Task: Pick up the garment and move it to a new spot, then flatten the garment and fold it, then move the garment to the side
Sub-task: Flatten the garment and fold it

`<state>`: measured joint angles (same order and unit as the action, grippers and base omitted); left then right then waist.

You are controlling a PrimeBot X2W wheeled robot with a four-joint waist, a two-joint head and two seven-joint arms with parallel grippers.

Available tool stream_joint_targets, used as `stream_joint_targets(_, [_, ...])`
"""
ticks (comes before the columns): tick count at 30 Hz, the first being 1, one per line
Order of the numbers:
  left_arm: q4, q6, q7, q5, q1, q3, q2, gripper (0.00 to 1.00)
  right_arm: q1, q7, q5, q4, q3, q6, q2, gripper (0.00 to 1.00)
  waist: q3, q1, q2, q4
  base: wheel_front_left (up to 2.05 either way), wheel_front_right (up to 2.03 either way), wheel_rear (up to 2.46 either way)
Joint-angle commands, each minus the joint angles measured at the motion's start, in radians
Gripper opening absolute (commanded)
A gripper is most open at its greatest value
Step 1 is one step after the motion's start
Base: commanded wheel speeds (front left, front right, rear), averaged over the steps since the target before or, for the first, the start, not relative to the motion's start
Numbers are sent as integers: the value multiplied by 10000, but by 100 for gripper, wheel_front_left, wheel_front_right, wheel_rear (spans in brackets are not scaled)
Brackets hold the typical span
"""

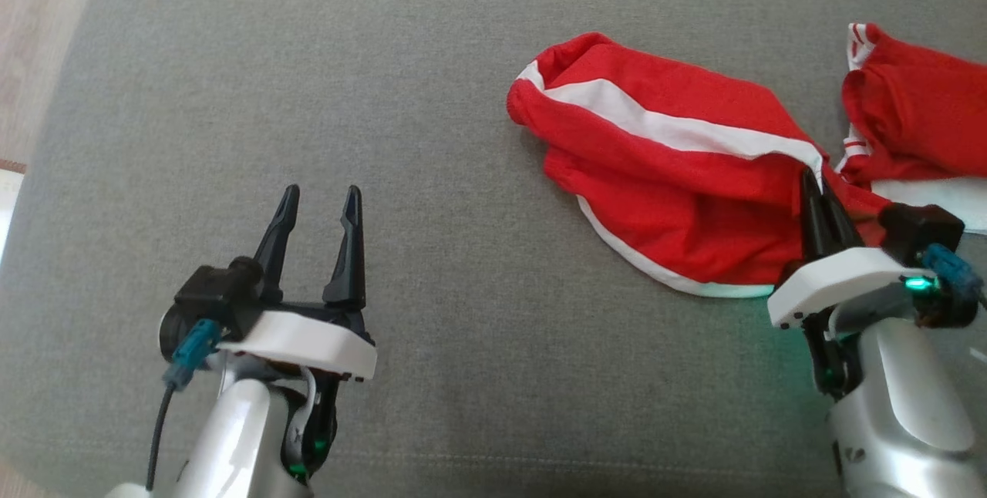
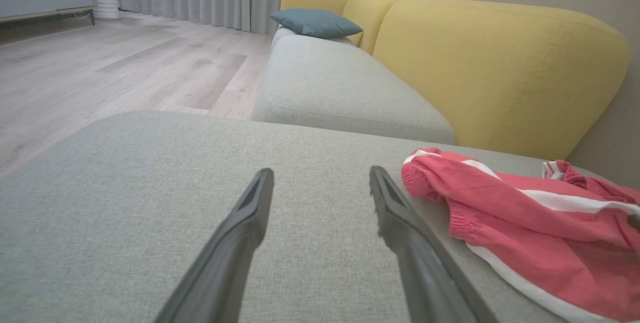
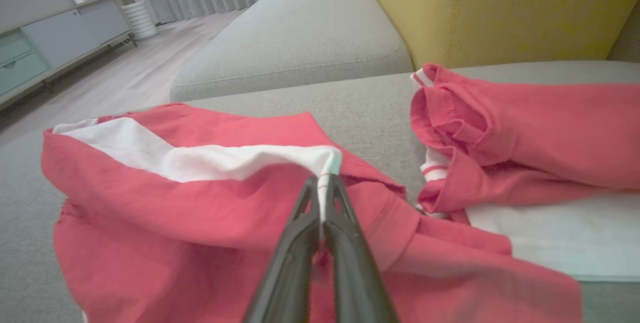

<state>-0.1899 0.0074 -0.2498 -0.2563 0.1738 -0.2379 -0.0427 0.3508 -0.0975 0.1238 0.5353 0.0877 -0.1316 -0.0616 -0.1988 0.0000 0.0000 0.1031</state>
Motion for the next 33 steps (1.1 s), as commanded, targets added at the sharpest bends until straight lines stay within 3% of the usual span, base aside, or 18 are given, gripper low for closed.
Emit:
stream_joint_targets(1, [302,1,-120,91,434,405,-76,100,394,-163,-143,-315,-308,9,-167,0,32,0,0,-72,0,0,0])
stream_joint_targets(15, [346,-138,-120,167,460,901,-76,100,-993,-329,-1547,-2139,-957,9,-863,0,533,0,0,-1077,0,0,0])
stream_joint_targets(22, [-47,-625,-120,438,1019,1034,-131,100,-1694,-35,-1678,-2764,-1087,9,-1155,0,318,0,0,-1689,0,0,0])
stream_joint_targets(26, [-804,-1053,-66,309,1652,673,-209,100,-1698,-94,-1808,-2708,-1248,9,-1235,0,119,0,0,-1849,0,0,0])
stream_joint_targets(33, [-2176,-1366,1359,-488,3130,-678,-604,100,-1395,-337,-1892,-2427,-1392,9,-1115,0,-218,0,0,-2044,0,0,0])
